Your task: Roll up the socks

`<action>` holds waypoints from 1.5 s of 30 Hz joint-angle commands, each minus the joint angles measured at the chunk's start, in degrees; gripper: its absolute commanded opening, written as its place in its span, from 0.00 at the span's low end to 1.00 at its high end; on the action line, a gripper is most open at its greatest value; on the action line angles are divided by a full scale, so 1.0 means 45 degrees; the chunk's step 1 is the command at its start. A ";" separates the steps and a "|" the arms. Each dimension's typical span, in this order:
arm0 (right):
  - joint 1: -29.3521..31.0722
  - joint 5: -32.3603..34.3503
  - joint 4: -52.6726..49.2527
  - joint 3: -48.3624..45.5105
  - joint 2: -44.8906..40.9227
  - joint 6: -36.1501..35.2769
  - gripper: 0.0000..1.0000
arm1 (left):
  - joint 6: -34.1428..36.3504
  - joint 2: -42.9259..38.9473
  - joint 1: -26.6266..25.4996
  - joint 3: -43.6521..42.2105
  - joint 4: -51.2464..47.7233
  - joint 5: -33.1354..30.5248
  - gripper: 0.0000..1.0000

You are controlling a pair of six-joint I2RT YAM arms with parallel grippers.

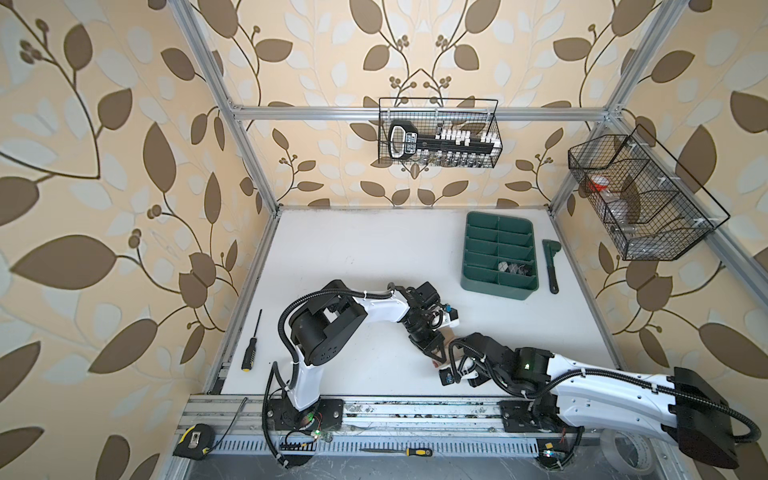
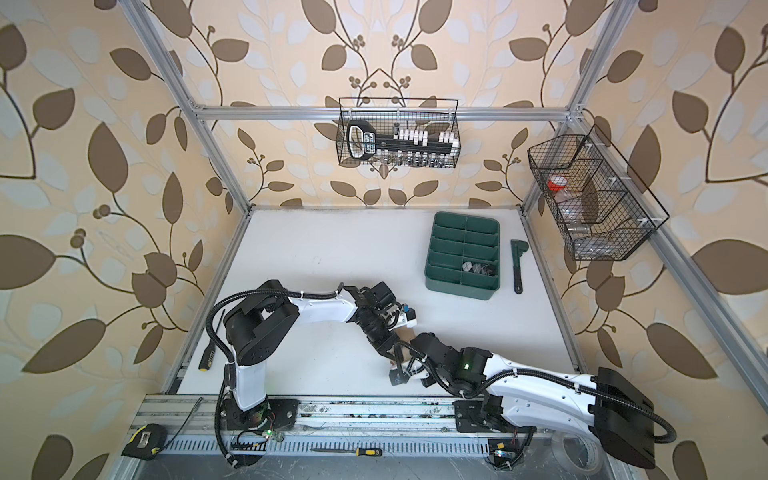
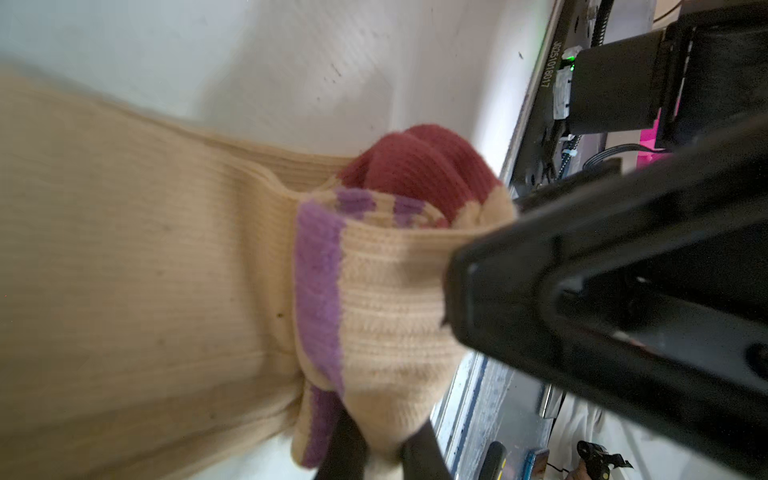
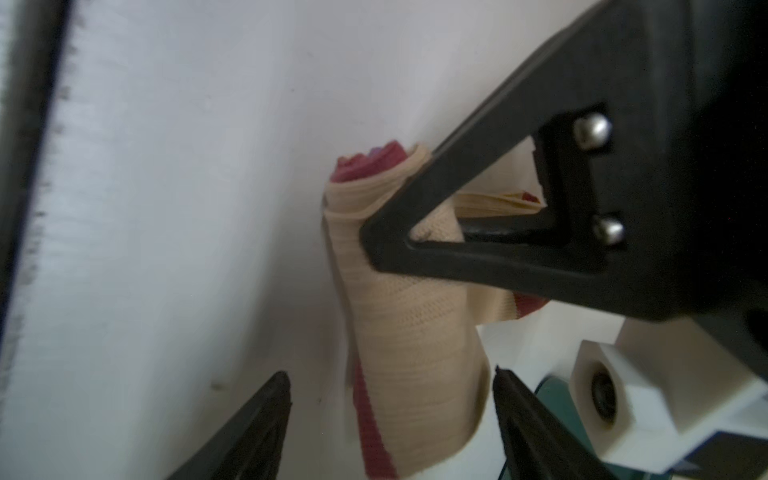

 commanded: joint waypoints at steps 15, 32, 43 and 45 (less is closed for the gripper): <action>-0.0731 -0.0944 0.0550 0.0684 0.2430 0.0808 0.02 | -0.0283 -0.0176 0.0392 -0.0580 0.0148 -0.1355 0.00; -0.2170 -0.5945 -0.3947 0.3134 0.4944 0.2674 0.00 | 0.0830 -0.8075 0.2288 -0.2050 0.0465 -0.7256 0.57; -0.3371 -0.7758 -0.7480 0.7618 1.0227 0.4338 0.00 | 0.7952 -1.4592 -0.0614 -0.4811 0.0293 -1.0178 0.60; -0.3395 -0.7828 -0.7881 0.8163 1.0892 0.4585 0.00 | 0.8756 -1.5048 -0.1853 -0.5281 0.0319 -1.1083 0.66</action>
